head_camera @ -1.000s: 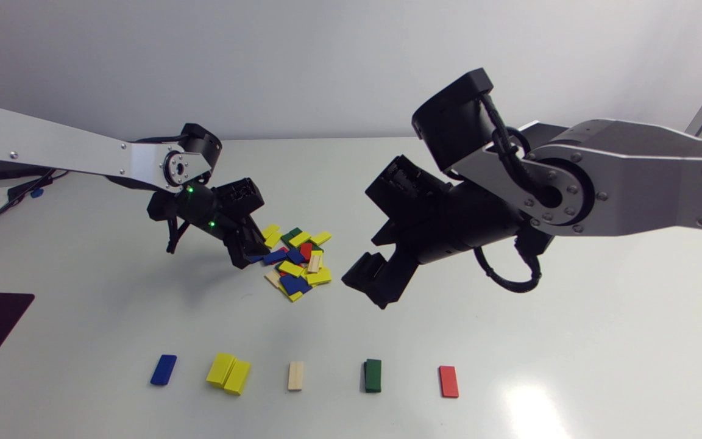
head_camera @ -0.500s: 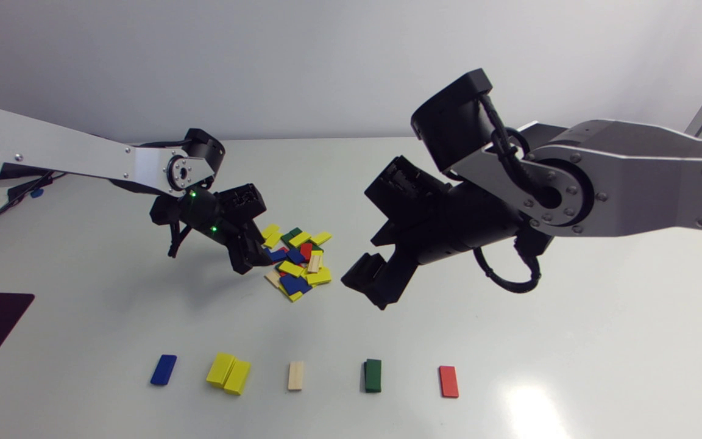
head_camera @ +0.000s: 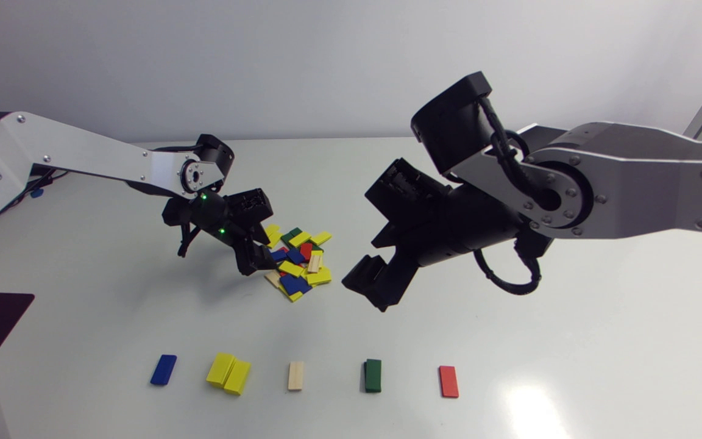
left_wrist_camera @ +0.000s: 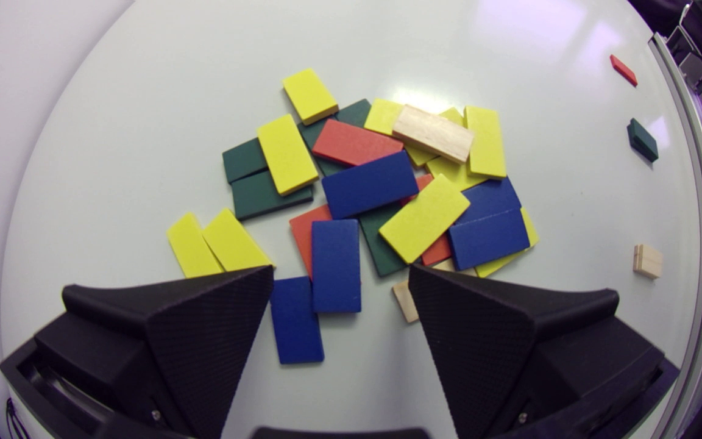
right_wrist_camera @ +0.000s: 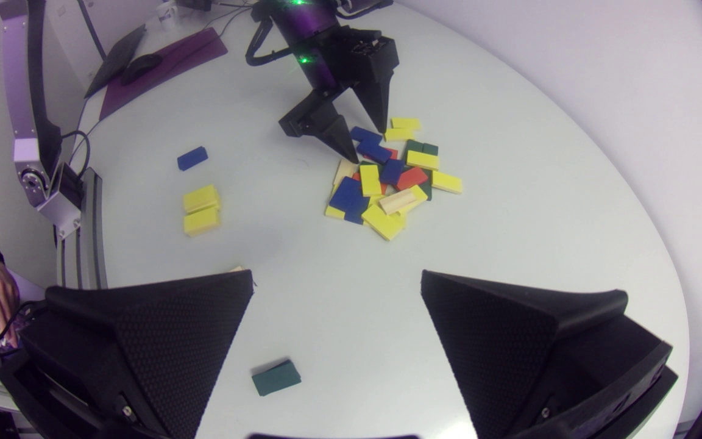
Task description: Take domino bricks one by one from the mixed stack on the table and place each onto the existing stack of the same color.
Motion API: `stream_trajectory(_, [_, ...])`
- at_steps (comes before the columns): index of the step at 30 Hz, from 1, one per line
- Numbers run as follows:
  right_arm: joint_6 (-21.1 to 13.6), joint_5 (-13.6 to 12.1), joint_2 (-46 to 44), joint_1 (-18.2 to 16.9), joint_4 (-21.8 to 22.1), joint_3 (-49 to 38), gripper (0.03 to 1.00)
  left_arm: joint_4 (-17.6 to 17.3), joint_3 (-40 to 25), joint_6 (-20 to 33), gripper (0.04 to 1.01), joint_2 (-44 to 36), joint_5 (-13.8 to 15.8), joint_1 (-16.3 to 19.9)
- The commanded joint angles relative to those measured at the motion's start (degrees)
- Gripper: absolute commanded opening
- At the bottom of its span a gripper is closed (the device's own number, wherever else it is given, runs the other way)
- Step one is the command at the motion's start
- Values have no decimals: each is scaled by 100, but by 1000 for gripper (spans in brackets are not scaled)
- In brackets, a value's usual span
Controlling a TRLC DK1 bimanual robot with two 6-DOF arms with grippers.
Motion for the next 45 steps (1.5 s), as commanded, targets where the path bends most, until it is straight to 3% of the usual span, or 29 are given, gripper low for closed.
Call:
stream_trajectory(1, [-91, -13, 26, 1, 76, -140, 967, -82, 272, 212, 798, 238, -10, 22])
stream_trajectory(9, [-82, -22, 35, -17, 94, -157, 967, -320, 580, 273, 795, 432, -10, 22])
stream_trajectory(15, [-82, -22, 35, -26, 103, -131, 967, -443, 580, 300, 648, 423, -10, 40])
stream_trajectory(17, [-82, -22, 26, -26, 103, -131, 967, -469, 571, 317, 646, 423, -10, 40])
stream_trajectory(43, [-73, -22, 8, -17, 129, -149, 967, -478, 483, 344, 603, 520, -10, -48])
stream_trajectory(45, [-73, -22, 17, -26, 129, -149, 969, -478, 492, 344, 536, 520, -10, -48])
